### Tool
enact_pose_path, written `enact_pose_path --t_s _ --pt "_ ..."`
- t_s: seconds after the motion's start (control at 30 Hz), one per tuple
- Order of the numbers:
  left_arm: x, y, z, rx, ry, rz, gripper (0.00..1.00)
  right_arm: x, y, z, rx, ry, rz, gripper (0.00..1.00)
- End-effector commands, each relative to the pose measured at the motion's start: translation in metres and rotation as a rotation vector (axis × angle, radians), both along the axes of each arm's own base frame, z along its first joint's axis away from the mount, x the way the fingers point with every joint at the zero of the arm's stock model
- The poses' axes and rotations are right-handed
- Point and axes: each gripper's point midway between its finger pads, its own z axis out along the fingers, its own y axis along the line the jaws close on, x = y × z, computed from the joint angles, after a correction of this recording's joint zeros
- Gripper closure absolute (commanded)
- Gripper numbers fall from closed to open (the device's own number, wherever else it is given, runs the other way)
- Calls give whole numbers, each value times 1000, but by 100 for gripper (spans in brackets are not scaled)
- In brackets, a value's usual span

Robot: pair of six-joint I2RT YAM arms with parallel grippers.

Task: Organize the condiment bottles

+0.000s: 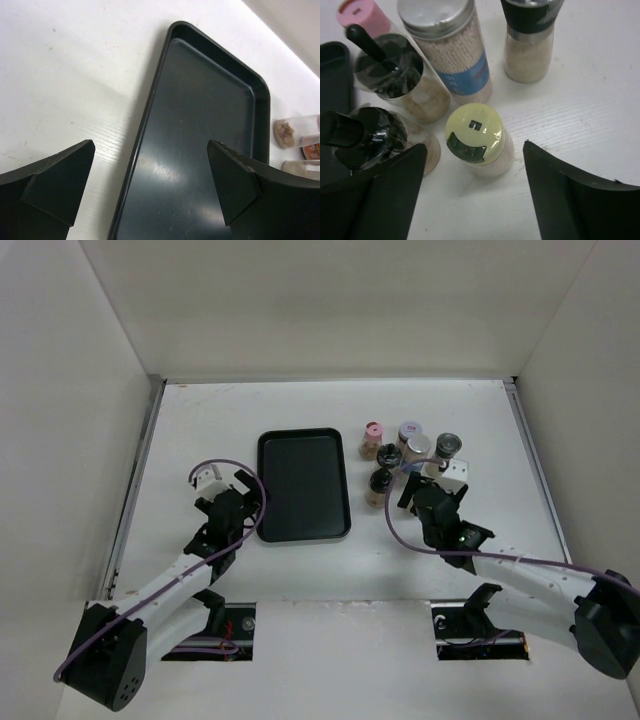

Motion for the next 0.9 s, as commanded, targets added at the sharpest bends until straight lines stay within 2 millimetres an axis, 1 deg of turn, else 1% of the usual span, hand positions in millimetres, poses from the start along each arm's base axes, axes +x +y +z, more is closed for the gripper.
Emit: enact_pose_path --t_s 0.0,0.07,0.1,0.13,0.17,0.2,0.27,0.33,0.4,0.43,0.5,0.53,0.6,0.73,0.8,0.87 --pt "9 -5 22 -39 -126 -7 0 10 5 8 21 10 4 12" --pt "10 -10 21 -36 -141 -32 16 13 3 7 21 15 -6 10" --pt "11 -11 20 -37 -143 -37 26 14 1 7 21 15 -16 10" --pt "11 -13 19 -39 -147 -42 44 16 0 6 20 18 -21 10" --pt "12 -13 19 -38 -149 -44 54 19 0 6 18 20 -27 10" --pt "12 -14 17 -38 -146 -47 57 22 0 4 13 24 -28 11" --pt "13 -16 15 -31 -140 -51 57 30 -2 1 3 35 -38 13" --pt "15 -15 16 -30 -144 -46 52 36 -3 -2 4 41 -45 18" --pt "14 -17 15 -34 -150 -51 49 41 -3 -7 -1 53 -52 25" --pt "14 -17 16 -36 -154 -53 48 43 -4 -7 -6 57 -56 30" --pt "13 -16 19 -40 -164 -48 45 42 -7 -7 -13 55 -76 48" --pt "13 -16 20 -42 -170 -46 44 40 -10 -2 -8 38 -90 54" --pt "11 -15 22 -50 -177 -45 43 36 -20 18 -7 -24 -134 58" --pt "10 -11 21 -79 -184 -26 42 19 -25 84 -6 -158 -139 60" --pt "9 -8 19 -91 -178 -16 42 13 -19 118 11 -211 -111 60" --pt "10 -5 19 -102 -178 -2 42 7 -3 150 53 -267 -51 60"
